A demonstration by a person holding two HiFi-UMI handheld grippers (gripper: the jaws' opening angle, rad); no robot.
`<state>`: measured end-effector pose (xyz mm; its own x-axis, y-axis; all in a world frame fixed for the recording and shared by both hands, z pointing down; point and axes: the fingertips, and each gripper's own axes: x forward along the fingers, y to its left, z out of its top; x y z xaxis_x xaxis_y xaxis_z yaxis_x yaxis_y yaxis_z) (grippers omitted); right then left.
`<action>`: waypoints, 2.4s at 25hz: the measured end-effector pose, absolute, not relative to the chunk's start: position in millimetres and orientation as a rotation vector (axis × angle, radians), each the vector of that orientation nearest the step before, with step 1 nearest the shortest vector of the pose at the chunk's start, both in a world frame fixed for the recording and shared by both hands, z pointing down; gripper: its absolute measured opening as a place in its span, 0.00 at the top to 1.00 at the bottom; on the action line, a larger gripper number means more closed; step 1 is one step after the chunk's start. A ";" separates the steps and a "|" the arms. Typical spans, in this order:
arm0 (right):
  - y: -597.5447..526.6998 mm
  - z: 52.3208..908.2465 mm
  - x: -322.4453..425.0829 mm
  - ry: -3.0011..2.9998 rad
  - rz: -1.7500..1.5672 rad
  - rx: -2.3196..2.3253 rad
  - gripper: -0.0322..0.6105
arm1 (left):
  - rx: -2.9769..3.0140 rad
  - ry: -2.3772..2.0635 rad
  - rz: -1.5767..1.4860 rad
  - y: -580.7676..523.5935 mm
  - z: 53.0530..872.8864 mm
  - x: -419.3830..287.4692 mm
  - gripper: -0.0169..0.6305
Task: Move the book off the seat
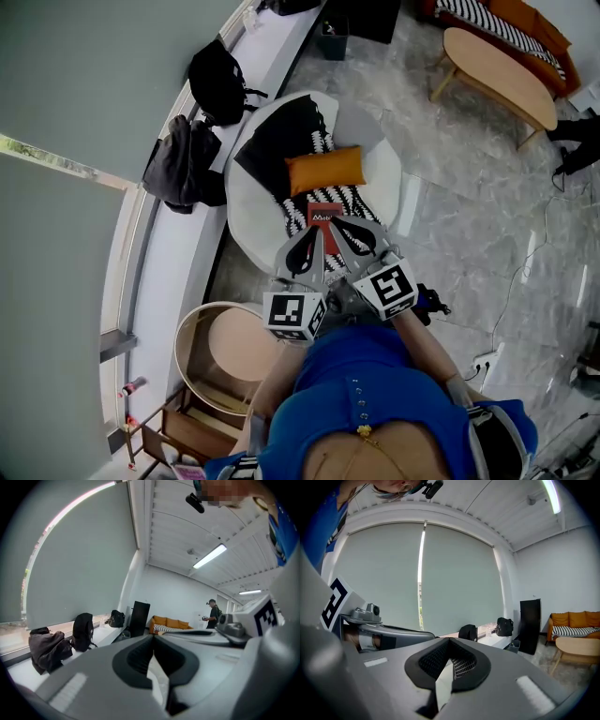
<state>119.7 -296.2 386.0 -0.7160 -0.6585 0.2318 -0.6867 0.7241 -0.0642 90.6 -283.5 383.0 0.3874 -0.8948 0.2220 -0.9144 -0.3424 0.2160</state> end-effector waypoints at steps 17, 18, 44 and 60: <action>-307.1 391.7 124.5 -2.757 0.244 0.995 0.95 | 2.257 -1.633 0.104 -294.4 391.9 90.8 0.97; -307.9 393.2 124.5 -2.754 0.248 0.997 0.95 | 2.256 -1.631 0.108 -295.2 393.3 90.4 0.97; -351.1 507.4 113.1 -2.569 0.394 1.003 0.95 | 2.115 -1.558 0.235 -334.2 516.0 62.6 0.97; -394.0 925.1 122.1 -2.219 0.838 0.993 0.95 | 2.030 -1.369 0.481 -374.2 890.5 49.6 0.97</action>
<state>122.1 -394.0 925.1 -0.5673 -0.4377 0.6975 -0.7896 0.5298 -0.3097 49.6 -374.2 890.5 0.3919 -0.6864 0.6126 -0.9187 -0.2568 0.3000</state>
